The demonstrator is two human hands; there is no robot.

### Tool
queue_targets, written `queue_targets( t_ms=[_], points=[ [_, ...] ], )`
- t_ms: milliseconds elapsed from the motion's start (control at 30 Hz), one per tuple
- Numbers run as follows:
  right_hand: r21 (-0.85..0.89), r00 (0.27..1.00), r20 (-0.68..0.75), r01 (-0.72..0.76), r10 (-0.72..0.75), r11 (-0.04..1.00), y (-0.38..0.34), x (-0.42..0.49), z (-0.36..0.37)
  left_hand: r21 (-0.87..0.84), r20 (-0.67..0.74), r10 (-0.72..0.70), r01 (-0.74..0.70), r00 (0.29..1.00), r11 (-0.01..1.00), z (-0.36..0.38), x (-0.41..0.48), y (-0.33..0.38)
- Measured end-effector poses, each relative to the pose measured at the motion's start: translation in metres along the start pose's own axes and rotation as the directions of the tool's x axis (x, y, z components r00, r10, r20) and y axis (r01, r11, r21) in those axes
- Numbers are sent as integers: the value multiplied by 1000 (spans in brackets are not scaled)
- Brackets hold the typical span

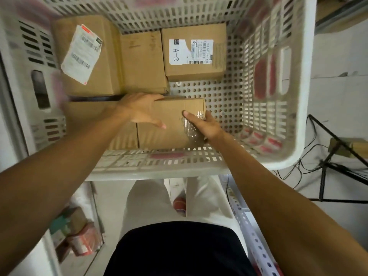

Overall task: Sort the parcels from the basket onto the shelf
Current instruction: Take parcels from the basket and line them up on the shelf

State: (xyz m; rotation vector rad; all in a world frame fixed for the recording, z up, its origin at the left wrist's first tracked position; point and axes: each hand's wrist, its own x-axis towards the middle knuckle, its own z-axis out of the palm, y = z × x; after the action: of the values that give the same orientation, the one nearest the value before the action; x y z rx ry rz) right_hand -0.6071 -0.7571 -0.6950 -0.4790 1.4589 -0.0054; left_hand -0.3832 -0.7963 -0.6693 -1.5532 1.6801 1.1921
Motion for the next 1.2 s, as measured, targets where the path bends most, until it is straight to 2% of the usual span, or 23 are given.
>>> queue_targets(
  t_ms=[133,233,433,533,667,733,800,867,967,1067,1200],
  points=[
    [95,998,54,-35,30,995,-5,8,4,-15,-29,-1,1,1000,1000,0,-1,0],
    [99,997,54,-66,61,993,-4,9,-1,-17,-67,15,-16,998,1000,2,-1,1],
    [85,994,15,-106,105,991,-4,9,-12,-23,-86,10,-12,996,1000,6,1,1],
    [187,992,-51,-103,114,977,-2,8,-14,-20,-94,18,-20,995,1000,7,6,7],
    [218,978,-176,-74,114,973,-3,11,-14,-202,-79,-34,17,996,979,15,9,18],
    [192,970,-214,-75,116,979,-1,14,-13,-319,-109,-63,25,992,948,23,7,22],
    [198,965,-241,-55,103,979,-3,11,-12,-365,-148,-82,23,986,931,28,5,25],
    [170,965,-234,-79,118,982,-2,13,-13,-368,-146,-90,30,985,929,27,6,25],
    [140,971,-209,-91,119,986,-3,12,-15,-400,-58,-112,79,992,913,20,13,23],
    [138,978,-181,-81,106,987,-5,11,-18,-525,29,-148,141,989,840,16,20,19],
    [150,975,-190,-86,114,985,-7,6,-14,-601,46,-162,157,986,784,16,23,20]
  ],
)
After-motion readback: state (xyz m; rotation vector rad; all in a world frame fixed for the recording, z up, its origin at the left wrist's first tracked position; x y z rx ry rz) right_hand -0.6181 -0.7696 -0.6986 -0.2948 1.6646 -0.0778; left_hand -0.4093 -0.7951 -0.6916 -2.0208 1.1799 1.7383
